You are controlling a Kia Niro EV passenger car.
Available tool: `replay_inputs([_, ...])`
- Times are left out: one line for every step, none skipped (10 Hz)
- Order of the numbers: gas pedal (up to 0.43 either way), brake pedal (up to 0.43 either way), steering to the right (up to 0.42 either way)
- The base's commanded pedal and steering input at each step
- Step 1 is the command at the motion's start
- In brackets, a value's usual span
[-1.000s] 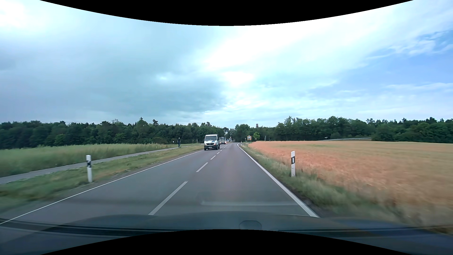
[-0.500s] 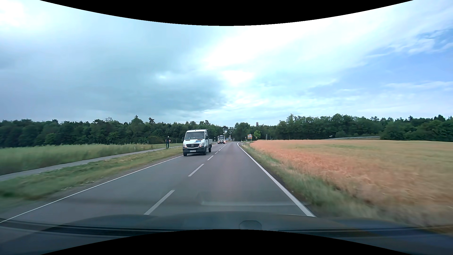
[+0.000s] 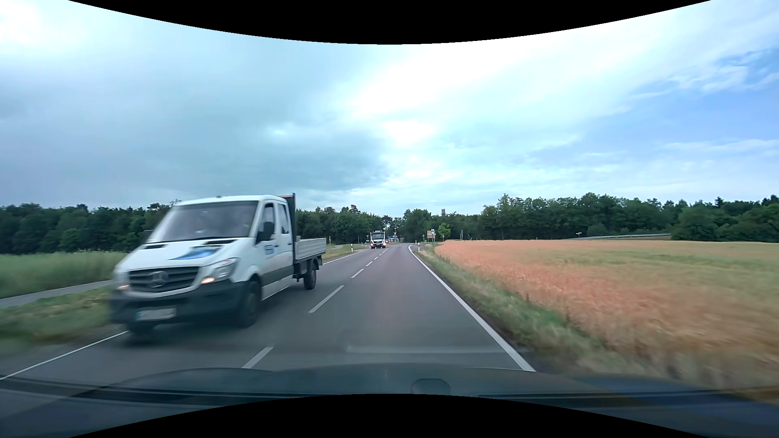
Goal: Follow the waypoints while adhering to traffic rules and regulations
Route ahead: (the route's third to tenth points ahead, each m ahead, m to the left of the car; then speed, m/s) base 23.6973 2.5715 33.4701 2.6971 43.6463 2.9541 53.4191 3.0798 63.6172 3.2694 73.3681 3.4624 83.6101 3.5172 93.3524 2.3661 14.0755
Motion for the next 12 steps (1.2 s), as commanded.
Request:
replay_inputs([0.028,0.000,-0.003])
replay_inputs([0.028,0.000,-0.003])
replay_inputs([0.028,0.000,-0.004])
replay_inputs([0.028,0.000,-0.004])
replay_inputs([0.028,0.000,-0.004])
replay_inputs([0.028,0.000,-0.004])
replay_inputs([0.028,0.000,-0.004])
replay_inputs([0.028,0.000,-0.006])
replay_inputs([0.028,0.000,-0.006])
replay_inputs([0.028,0.000,-0.006])
replay_inputs([0.028,0.000,-0.005])
replay_inputs([0.028,0.000,-0.004])
